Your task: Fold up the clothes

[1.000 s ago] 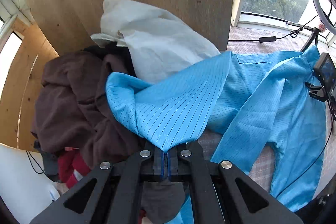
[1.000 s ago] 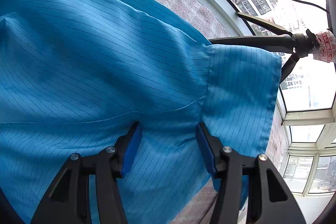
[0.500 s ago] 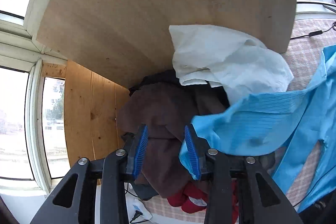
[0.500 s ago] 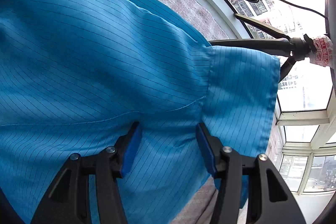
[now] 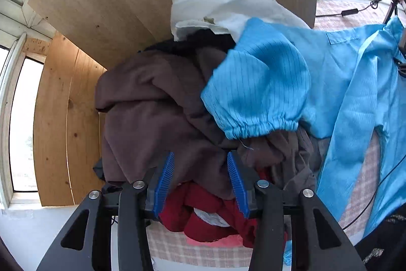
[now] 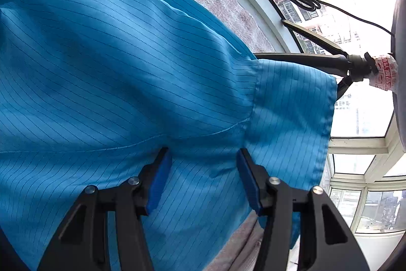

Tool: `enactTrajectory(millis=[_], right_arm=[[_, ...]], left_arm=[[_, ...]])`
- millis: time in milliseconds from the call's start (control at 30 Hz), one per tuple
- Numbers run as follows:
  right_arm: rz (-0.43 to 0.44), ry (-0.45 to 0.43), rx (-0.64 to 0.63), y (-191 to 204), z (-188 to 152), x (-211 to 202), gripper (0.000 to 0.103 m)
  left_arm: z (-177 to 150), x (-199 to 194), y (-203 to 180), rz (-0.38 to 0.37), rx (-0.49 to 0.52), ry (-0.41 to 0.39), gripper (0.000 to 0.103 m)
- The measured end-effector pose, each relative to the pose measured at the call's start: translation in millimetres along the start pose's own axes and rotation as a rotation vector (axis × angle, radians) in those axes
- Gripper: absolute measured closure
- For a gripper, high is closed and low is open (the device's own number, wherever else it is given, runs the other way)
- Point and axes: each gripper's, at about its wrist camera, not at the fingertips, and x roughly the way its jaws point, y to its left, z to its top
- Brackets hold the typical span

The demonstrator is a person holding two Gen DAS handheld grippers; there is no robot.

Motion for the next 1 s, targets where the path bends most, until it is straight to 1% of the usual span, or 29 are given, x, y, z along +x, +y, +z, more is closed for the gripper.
enactTrajectory(millis=[133, 200, 233, 300, 433, 533, 567, 600, 633, 667, 700, 733, 800, 867, 900, 1000], right_arm=[[0.019, 0.018, 0.014, -3.8, 3.5, 2.6, 0.05], [0.039, 0.026, 0.025, -9.2, 10.5, 8.5, 0.05], [0.05, 0.029, 0.031, -11.6, 13.1, 10.6, 0.05], [0.07, 0.036, 0.041, -14.7, 13.8, 11.3, 0.05], [0.098, 0.049, 0.054, -14.5, 13.3, 5.7, 0.05], [0.103, 0.053, 0.056, -18.0, 13.9, 16.4, 0.05], [0.101, 0.053, 0.054, -17.5, 14.0, 16.2, 0.05], [0.098, 0.053, 0.052, -16.8, 13.9, 15.8, 0.05], [0.096, 0.052, 0.051, -16.2, 13.8, 15.4, 0.05], [0.095, 0.051, 0.05, -15.8, 13.6, 15.1, 0.05], [0.094, 0.05, 0.05, -15.3, 13.5, 14.8, 0.05], [0.094, 0.048, 0.049, -15.1, 13.2, 14.7, 0.05], [0.095, 0.04, 0.048, -15.1, 12.3, 14.7, 0.05], [0.095, 0.035, 0.046, -14.9, 12.0, 14.7, 0.05], [0.096, 0.035, 0.046, -14.7, 11.8, 14.2, 0.05], [0.102, 0.036, 0.046, -13.5, 10.3, 11.5, 0.05]], left_arm=[[0.4, -2.6, -32.9, 0.008, 0.068, -0.093, 0.059], [8.1, -4.9, -45.3, 0.016, 0.108, -0.145, 0.054], [11.8, -5.0, -51.0, 0.017, 0.125, -0.164, 0.054], [17.4, -1.8, -61.9, 0.019, 0.159, -0.177, 0.054], [20.9, 11.7, -82.0, 0.05, 0.256, -0.149, 0.054], [22.4, 15.6, -80.6, 0.065, 0.251, -0.154, 0.053], [25.3, 19.0, -76.4, 0.069, 0.237, -0.147, 0.06], [28.1, 22.4, -72.2, 0.073, 0.223, -0.139, 0.07], [31.3, 25.5, -68.1, 0.079, 0.212, -0.133, 0.076], [33.9, 27.2, -63.3, 0.091, 0.2, -0.126, 0.091], [35.7, 26.4, -57.2, 0.103, 0.176, -0.124, 0.093], [38.6, 22.7, -50.1, 0.103, 0.148, -0.125, 0.093], [43.3, 3.6, -33.4, 0.066, 0.091, -0.129, 0.094], [47.3, -28.8, -15.2, 0.019, 0.046, -0.141, 0.094], [49.3, -47.0, -6.7, 0.009, 0.032, -0.15, 0.095], [57.0, -106.5, 16.3, 0.01, -0.003, -0.188, 0.095]])
